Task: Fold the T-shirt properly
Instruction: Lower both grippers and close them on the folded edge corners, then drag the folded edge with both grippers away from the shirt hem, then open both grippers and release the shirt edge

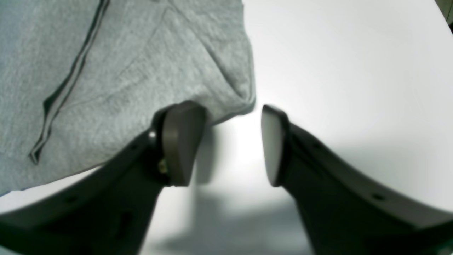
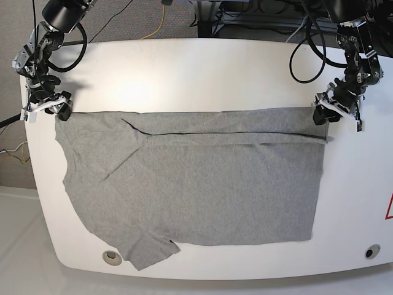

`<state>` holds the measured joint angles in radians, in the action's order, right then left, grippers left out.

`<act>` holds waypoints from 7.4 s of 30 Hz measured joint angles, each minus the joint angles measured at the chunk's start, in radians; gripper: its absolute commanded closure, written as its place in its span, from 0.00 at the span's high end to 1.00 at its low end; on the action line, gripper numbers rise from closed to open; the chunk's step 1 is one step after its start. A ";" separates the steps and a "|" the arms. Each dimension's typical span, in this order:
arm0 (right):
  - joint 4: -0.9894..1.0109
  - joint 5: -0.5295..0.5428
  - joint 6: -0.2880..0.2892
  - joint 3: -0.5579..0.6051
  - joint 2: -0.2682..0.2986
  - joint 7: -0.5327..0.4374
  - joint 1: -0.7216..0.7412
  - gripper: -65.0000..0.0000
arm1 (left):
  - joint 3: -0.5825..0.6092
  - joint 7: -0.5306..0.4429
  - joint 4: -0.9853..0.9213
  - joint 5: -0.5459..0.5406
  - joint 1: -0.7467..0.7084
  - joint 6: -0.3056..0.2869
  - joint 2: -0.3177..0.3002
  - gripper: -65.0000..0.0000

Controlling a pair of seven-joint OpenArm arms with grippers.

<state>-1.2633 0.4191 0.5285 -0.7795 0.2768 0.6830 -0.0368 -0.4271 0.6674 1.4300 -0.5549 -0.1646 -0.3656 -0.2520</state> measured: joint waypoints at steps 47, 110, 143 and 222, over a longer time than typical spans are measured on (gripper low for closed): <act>0.054 -0.015 0.014 0.014 0.005 -0.024 0.040 0.00 | 0.023 0.020 -0.022 0.013 0.018 -0.001 0.010 0.00; -0.341 0.000 0.037 -0.032 -0.085 0.018 -0.419 0.00 | -0.009 -0.088 0.147 0.013 -0.324 -0.035 -0.030 0.00; -0.439 0.059 0.075 -0.150 -0.150 0.054 -0.482 0.00 | -0.088 0.016 0.254 0.042 -0.393 -0.036 -0.022 0.00; -0.547 0.034 0.082 -0.138 -0.033 0.127 -0.233 0.53 | -0.161 0.079 0.359 0.119 -0.086 -0.018 -0.080 0.48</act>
<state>-1.8099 0.4526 0.6106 -0.9173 0.2436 0.8101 -0.2695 -0.5877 0.7464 1.7889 -0.4358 -0.2504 -0.3836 -0.3317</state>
